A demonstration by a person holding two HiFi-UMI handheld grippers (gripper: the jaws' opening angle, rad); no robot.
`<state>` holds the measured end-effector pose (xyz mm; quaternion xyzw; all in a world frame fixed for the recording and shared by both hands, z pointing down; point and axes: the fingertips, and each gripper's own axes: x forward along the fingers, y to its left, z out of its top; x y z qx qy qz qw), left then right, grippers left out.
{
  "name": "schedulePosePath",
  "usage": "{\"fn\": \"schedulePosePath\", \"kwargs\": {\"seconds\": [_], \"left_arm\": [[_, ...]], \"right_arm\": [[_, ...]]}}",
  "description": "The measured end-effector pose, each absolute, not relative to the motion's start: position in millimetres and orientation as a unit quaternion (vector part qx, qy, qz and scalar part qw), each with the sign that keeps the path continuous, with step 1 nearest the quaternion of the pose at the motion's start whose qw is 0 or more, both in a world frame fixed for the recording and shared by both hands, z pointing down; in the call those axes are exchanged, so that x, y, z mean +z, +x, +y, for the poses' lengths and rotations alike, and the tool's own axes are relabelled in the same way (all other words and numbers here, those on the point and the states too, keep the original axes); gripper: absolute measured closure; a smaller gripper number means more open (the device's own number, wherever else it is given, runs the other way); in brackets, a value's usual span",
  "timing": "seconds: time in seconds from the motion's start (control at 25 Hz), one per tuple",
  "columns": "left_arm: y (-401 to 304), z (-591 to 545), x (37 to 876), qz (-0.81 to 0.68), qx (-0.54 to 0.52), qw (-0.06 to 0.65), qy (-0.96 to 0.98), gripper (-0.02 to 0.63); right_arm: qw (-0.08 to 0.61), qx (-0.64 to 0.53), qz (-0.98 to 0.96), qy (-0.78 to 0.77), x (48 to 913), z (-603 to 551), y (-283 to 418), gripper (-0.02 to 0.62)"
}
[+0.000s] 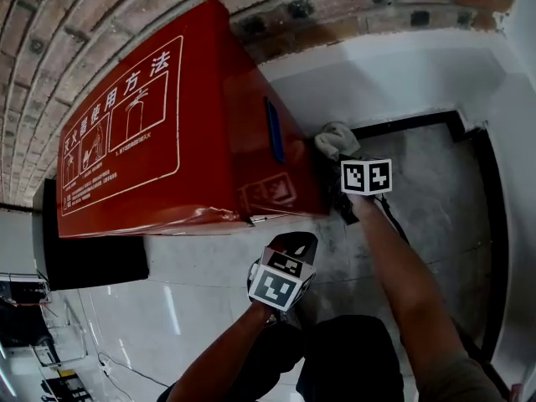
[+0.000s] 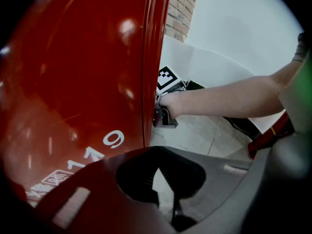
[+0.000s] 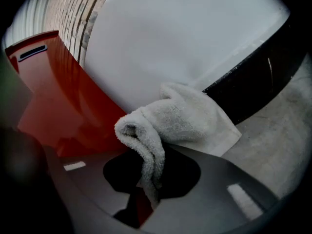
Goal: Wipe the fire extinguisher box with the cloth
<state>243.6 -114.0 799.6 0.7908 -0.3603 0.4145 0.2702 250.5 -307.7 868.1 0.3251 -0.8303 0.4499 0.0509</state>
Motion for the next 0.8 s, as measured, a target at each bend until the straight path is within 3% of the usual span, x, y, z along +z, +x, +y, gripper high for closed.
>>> {"fn": "schedulePosePath", "kwargs": {"seconds": [0.16, 0.44, 0.8], "left_arm": [[221, -105, 794, -0.331, 0.461, 0.231, 0.791, 0.606], [188, -103, 761, -0.324, 0.477, 0.210, 0.789, 0.606], [197, -122, 685, -0.331, 0.408, 0.192, 0.829, 0.606]], "right_arm": [[0.058, 0.421, -0.843, 0.331, 848, -303, 260, 0.517], [0.009, 0.349, -0.875, 0.335, 746, -294, 289, 0.517], [-0.017, 0.239, -0.903, 0.355, 562, -275, 301, 0.515]]}}
